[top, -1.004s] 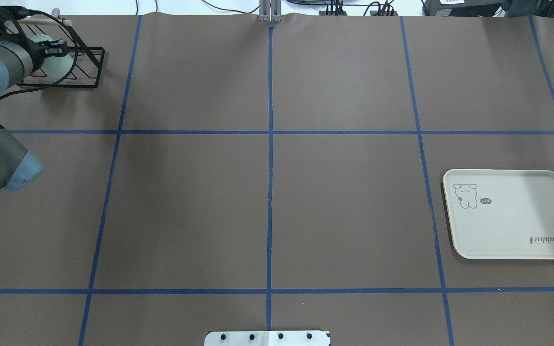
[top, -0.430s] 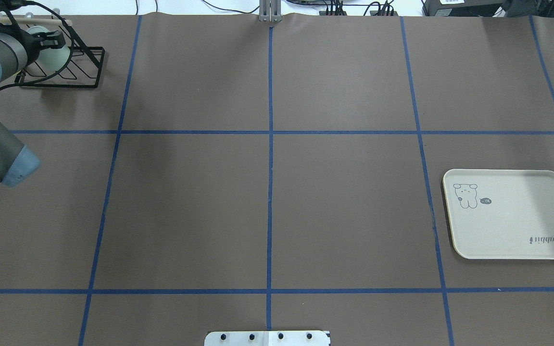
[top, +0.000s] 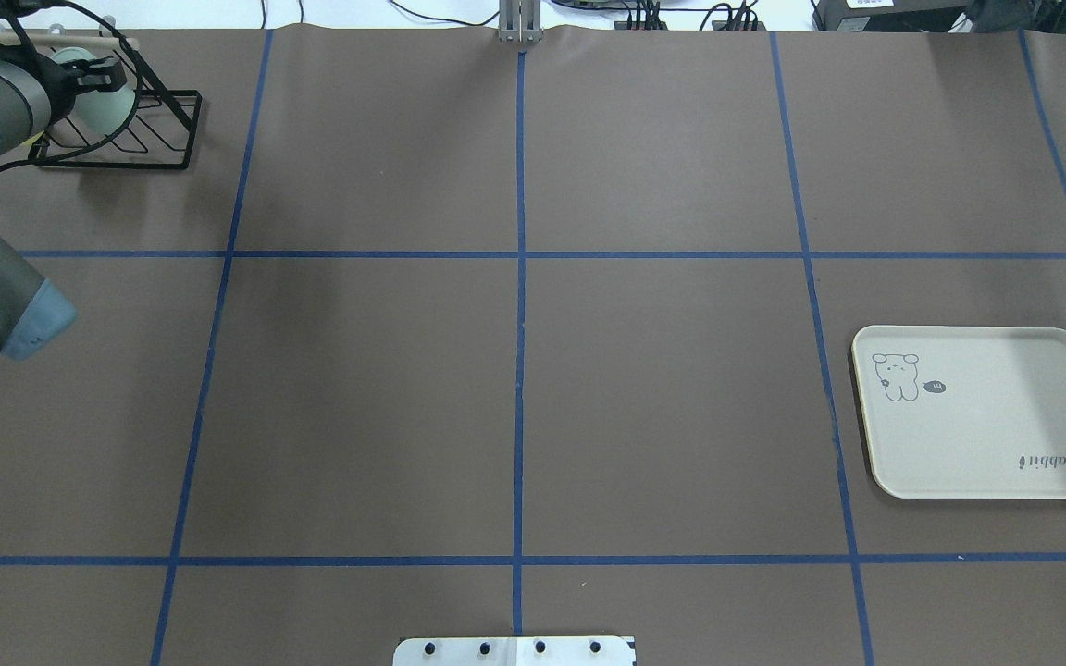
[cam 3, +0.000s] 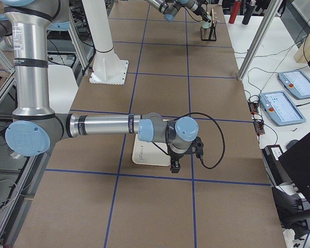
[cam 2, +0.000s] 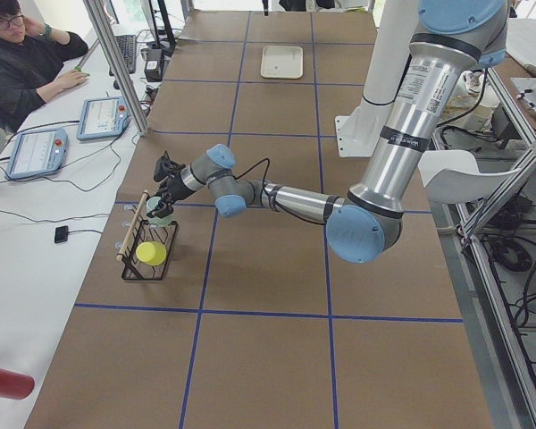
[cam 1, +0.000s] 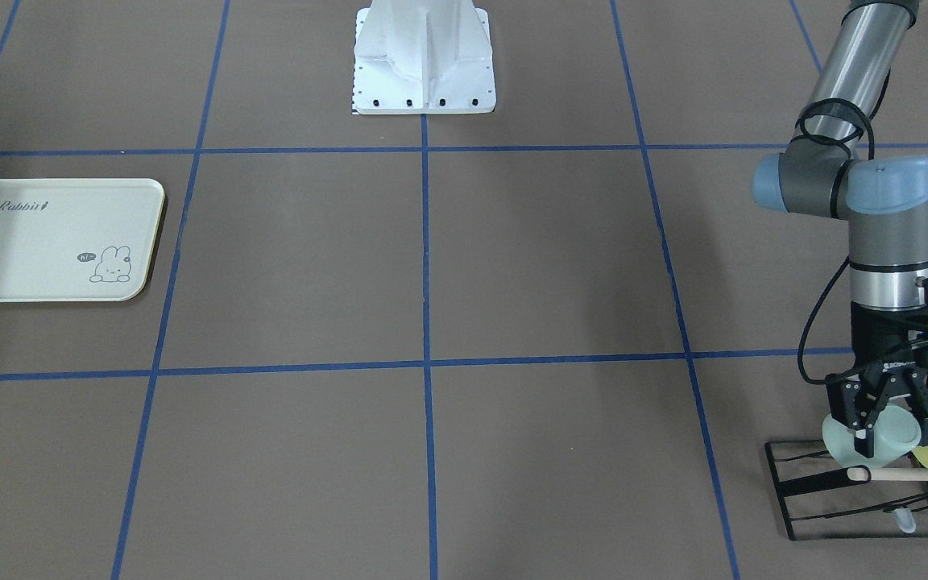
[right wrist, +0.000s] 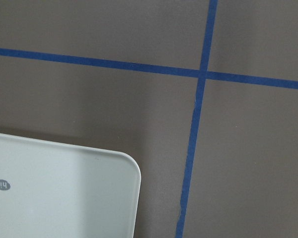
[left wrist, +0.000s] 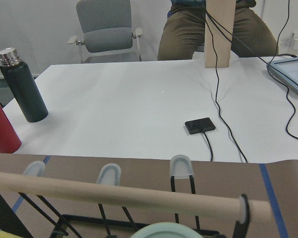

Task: Left arm grabs green cup and hands to right arm on tray

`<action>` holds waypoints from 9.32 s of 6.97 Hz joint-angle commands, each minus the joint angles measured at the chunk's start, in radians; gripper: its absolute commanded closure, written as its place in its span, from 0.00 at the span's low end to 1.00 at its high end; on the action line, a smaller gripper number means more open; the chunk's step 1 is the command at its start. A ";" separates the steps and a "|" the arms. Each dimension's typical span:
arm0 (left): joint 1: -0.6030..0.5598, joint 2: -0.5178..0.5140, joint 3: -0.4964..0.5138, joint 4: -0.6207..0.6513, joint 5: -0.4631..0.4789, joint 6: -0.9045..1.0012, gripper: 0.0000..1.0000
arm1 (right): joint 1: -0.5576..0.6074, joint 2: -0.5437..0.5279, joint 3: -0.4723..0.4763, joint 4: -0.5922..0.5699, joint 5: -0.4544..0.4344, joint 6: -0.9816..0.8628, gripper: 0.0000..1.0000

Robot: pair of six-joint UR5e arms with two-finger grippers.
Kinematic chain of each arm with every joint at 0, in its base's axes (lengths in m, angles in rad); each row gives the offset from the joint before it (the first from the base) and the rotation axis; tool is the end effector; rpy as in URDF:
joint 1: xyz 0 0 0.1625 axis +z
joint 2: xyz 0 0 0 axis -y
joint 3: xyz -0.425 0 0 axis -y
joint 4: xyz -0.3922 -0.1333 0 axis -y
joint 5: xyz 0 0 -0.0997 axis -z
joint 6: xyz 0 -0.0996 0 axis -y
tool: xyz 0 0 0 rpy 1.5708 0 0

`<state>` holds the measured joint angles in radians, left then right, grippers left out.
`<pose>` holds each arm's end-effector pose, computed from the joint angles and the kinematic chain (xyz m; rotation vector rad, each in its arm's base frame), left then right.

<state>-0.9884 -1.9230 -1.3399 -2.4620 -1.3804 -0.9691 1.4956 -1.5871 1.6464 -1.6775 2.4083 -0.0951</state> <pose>0.2424 -0.6446 0.4812 0.8499 0.5879 -0.4484 0.0230 -0.4841 0.6355 -0.0363 -0.8385 -0.1403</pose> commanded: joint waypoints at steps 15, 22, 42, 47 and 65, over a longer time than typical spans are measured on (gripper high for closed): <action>-0.128 -0.004 -0.227 0.228 -0.149 0.056 0.67 | 0.009 0.027 0.079 0.001 -0.008 0.002 0.00; 0.009 -0.151 -0.271 0.290 -0.141 -0.593 0.66 | 0.008 0.085 0.076 0.021 -0.011 0.003 0.00; 0.456 -0.433 -0.251 0.031 0.152 -1.521 0.61 | -0.180 0.316 -0.111 0.757 -0.157 0.601 0.01; 0.456 -0.432 -0.254 -0.087 0.143 -1.524 0.61 | -0.385 0.383 -0.100 1.151 -0.115 1.478 0.01; 0.209 -0.192 -0.295 -0.330 -0.328 -1.773 0.62 | -0.750 0.575 -0.069 1.576 -0.459 1.862 0.04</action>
<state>-0.7790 -2.1176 -1.6307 -2.7745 -1.7030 -2.6887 0.7464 -1.0129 1.5791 -0.1092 1.9602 1.7567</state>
